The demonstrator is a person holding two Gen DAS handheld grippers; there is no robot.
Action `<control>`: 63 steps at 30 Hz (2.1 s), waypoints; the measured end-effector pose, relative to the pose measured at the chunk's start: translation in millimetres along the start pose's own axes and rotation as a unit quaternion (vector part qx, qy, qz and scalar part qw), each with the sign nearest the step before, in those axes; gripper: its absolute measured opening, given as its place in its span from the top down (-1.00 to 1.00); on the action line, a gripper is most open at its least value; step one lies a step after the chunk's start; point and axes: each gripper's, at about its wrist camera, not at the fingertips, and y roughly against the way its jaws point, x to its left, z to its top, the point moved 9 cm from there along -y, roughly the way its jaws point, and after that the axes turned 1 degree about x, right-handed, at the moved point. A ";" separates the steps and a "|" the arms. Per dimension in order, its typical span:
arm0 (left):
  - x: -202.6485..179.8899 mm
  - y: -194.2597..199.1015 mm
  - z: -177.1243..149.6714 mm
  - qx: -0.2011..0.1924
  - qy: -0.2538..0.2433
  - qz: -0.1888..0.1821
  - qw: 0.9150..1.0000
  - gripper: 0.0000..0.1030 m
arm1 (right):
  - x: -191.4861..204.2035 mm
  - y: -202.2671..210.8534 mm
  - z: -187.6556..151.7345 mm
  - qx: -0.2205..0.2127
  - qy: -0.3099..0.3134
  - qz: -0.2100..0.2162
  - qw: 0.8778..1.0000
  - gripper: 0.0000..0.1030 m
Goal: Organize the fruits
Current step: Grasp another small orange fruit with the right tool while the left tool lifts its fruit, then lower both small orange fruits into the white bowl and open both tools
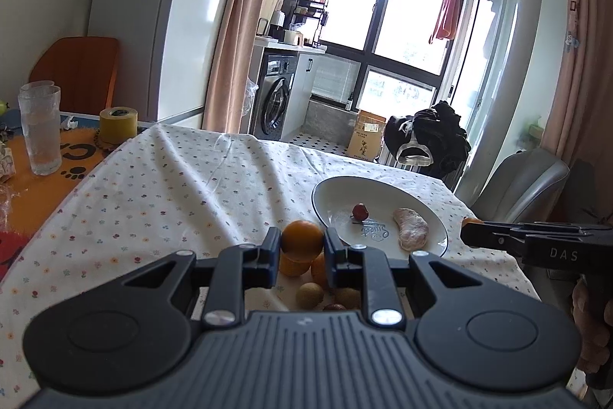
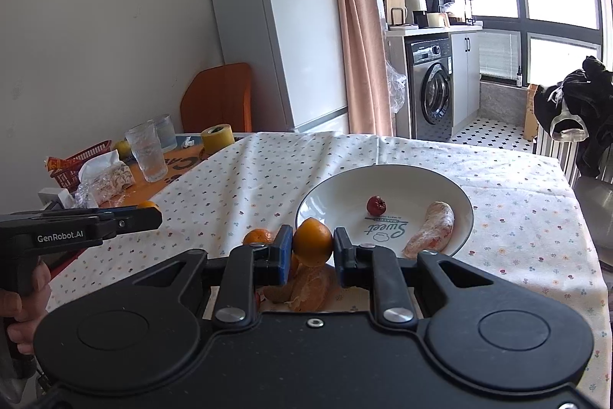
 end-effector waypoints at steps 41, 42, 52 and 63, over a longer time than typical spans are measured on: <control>-41.7 -108.1 22.1 0.040 -0.012 -0.036 0.999 0.57 | -57.4 -49.4 4.8 0.010 -0.031 -0.030 0.999 0.60; -44.0 -112.4 21.5 0.043 -0.013 -0.038 0.998 0.57 | -59.1 -51.3 3.4 0.012 -0.034 -0.030 0.999 0.60; -54.1 -133.5 18.9 0.053 -0.002 -0.050 0.997 0.49 | -65.3 -63.0 -2.3 0.017 -0.046 -0.030 0.998 0.60; -31.1 -105.8 25.5 0.026 0.002 -0.026 0.999 -0.21 | -60.7 -73.7 -0.1 0.011 -0.051 -0.024 0.998 0.48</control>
